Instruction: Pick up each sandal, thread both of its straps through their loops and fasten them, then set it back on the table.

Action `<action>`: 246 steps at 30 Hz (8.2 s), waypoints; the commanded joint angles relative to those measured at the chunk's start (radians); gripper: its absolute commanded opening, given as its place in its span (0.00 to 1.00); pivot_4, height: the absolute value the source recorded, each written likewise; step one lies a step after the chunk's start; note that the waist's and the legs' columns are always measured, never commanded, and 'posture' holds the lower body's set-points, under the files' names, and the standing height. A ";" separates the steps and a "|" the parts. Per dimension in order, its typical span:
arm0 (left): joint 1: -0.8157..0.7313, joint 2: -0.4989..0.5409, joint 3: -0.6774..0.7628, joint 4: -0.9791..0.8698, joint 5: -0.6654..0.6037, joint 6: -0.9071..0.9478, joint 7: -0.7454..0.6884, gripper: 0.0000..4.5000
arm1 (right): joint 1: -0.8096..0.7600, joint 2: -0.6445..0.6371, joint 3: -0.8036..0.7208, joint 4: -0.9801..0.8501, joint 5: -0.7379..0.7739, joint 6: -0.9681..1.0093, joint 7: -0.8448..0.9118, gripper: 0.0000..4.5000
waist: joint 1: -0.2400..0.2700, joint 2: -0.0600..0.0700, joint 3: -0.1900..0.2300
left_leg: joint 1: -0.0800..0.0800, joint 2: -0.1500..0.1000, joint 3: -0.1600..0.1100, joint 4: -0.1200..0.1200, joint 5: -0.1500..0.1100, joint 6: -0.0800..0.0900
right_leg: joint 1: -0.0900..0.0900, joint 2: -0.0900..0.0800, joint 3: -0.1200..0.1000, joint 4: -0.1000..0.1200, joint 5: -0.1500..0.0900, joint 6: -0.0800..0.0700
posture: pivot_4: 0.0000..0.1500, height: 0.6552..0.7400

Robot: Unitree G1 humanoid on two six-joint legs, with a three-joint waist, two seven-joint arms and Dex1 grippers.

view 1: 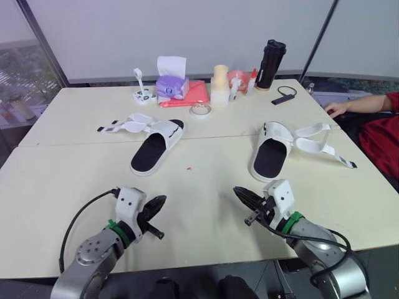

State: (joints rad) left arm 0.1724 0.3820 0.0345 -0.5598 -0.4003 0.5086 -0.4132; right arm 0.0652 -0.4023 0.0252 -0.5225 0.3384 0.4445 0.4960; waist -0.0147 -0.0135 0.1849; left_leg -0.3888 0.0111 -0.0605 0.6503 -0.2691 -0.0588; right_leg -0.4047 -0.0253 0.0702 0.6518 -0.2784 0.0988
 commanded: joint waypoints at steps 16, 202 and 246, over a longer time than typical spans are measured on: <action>-0.025 0.008 0.017 -0.023 -0.010 -0.022 -0.004 0.00 | -0.021 0.017 0.017 -0.011 -0.014 -0.028 -0.006 0.02 | 0.000 0.000 0.000 | 0.000 0.000 0.000 0.000 0.000 0.000 | 0.000 0.000 0.000 0.000 0.000 0.000 | 1.00 1.00; -0.533 0.171 -0.255 0.579 0.102 -0.195 -0.719 0.00 | -0.954 -0.079 0.185 1.393 -0.504 -0.908 -0.026 0.02 | -0.033 0.002 0.002 | 0.001 -0.002 0.002 0.002 0.001 -0.001 | -0.004 -0.001 0.003 0.011 0.001 0.000 | 1.00 1.00; -0.552 0.156 -0.244 0.613 0.084 -0.151 -0.734 0.00 | -0.216 -0.561 0.123 0.085 0.381 -0.457 -0.139 0.62 | -0.030 0.001 0.002 | 0.016 0.001 0.000 -0.001 -0.001 0.002 | 0.013 0.000 0.004 0.008 -0.001 -0.001 | 1.00 1.00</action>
State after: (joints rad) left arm -0.3800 0.5356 -0.2120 0.0591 -0.3166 0.3475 -1.1481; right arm -0.1386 -0.9475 0.2036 -0.2991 0.4577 -0.1464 0.2639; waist -0.0445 -0.0129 0.1874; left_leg -0.3726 0.0124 -0.0603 0.6498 -0.2697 -0.0566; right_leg -0.3921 -0.0255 0.0741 0.6602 -0.2798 0.0978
